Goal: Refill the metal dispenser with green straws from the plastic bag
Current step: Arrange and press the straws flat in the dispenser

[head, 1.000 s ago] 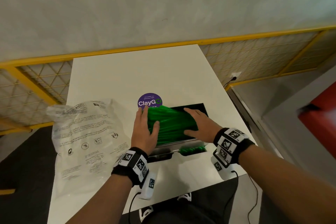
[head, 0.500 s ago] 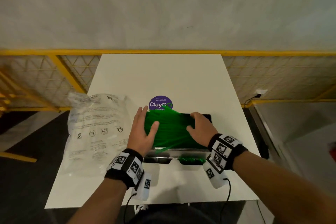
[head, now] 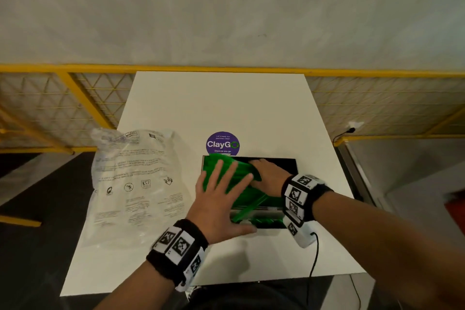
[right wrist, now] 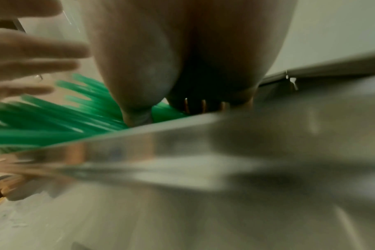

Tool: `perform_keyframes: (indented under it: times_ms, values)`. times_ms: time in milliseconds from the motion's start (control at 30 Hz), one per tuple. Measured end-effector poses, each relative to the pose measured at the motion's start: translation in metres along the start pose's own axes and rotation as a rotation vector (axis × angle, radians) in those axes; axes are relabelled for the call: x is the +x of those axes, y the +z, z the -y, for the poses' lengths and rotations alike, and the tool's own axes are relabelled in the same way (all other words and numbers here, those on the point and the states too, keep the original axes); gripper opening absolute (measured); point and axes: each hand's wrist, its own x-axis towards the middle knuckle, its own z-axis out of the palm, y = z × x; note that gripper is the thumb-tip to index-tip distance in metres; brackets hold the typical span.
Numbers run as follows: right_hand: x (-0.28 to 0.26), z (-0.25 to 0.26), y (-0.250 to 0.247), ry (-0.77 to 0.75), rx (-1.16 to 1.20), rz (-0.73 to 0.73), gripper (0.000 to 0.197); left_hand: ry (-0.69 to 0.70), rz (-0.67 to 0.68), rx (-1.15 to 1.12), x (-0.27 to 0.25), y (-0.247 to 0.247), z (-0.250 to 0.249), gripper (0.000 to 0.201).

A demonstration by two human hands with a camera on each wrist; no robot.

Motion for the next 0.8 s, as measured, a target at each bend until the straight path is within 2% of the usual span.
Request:
perform_keyframes:
  times_ms: [33,100,233,333,400,467,533,633,733,800]
  values:
    - [0.0,0.0,-0.001,-0.002,0.0,0.007,0.067,0.05,0.042,0.098,-0.001,0.004,0.0,0.097]
    - [0.001,-0.001,-0.002,0.003,0.003,0.023,0.068,0.082,0.041,0.183,-0.001,0.009,0.003,0.081]
    - [0.0,-0.001,-0.012,-0.023,0.086,0.072,0.057,0.054,-0.045,0.125,0.006,0.01,0.011,0.038]
    - [-0.005,0.0,-0.032,0.0,0.2,0.174,0.045,0.002,-0.031,0.071,0.012,0.005,0.017,0.033]
    - [-0.007,-0.003,-0.044,0.04,0.202,0.192,0.047,-0.012,-0.037,0.033,0.014,0.001,0.023,0.035]
    - [-0.01,-0.009,-0.052,0.063,0.224,0.224,0.058,-0.022,-0.037,-0.036,0.011,-0.003,0.026,0.042]
    - [-0.016,-0.015,-0.053,0.02,0.207,0.3,0.081,-0.044,-0.052,-0.145,0.004,-0.006,0.027,0.047]
    - [-0.019,-0.018,-0.04,-0.064,0.033,0.353,0.113,-0.076,-0.043,-0.248,-0.005,-0.005,0.024,0.06]
    - [-0.011,-0.014,-0.019,-0.071,-0.053,0.222,0.114,-0.076,0.034,-0.182,-0.001,-0.006,0.016,0.084]
    - [-0.005,-0.007,-0.008,-0.056,-0.088,0.168,0.111,-0.088,0.098,-0.079,0.008,-0.008,0.01,0.093]
